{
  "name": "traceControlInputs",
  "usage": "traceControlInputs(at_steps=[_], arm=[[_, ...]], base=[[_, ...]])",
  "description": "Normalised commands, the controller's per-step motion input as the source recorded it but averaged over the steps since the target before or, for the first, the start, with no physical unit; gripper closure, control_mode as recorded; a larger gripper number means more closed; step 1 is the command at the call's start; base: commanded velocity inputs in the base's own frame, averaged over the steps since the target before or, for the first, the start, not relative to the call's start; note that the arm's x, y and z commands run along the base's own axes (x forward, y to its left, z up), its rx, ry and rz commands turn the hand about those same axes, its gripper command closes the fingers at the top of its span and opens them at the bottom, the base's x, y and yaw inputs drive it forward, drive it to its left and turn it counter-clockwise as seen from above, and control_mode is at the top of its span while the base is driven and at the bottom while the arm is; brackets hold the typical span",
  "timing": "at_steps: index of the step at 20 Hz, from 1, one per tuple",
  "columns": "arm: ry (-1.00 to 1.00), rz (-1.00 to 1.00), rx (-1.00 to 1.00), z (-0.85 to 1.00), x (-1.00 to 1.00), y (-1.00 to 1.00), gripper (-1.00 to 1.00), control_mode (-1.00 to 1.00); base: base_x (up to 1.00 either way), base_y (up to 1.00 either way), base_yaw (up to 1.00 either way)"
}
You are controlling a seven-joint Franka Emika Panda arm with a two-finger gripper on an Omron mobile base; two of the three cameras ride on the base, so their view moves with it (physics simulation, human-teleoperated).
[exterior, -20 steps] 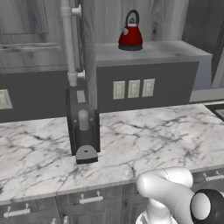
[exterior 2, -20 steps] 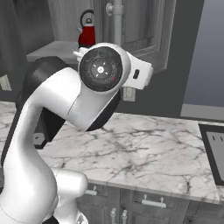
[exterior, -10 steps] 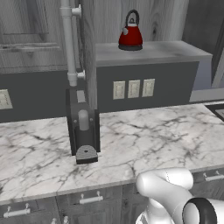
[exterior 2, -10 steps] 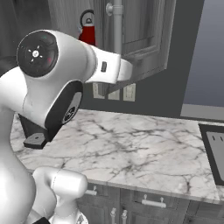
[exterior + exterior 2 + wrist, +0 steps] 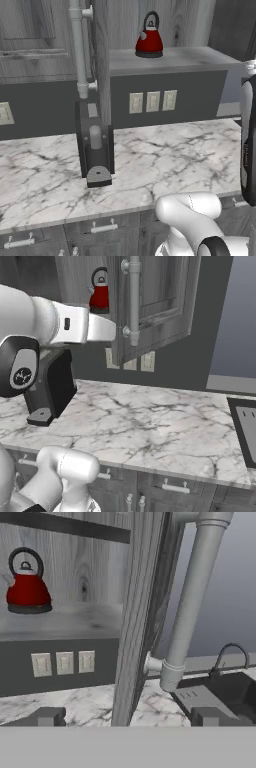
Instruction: Open the cabinet, pick the kettle from the cabinet, and place it in the sink.
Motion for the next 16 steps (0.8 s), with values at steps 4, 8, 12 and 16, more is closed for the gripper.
traceControlInputs(at_steps=[4,8,12,16], arm=[[0.05,-0.29,-0.04,0.0,0.02,0.47,-1.0,-1.0],[0.05,-0.39,0.0,0.0,0.11,0.34,-1.0,-1.0],[0.01,-0.44,0.11,0.0,0.18,0.24,-1.0,-1.0],[0.0,-0.42,0.27,0.0,0.16,0.16,-1.0,-1.0]], base=[[0.0,0.0,0.0],[0.0,0.0,0.0],[0.0,0.0,0.0],[0.0,0.0,0.0]])
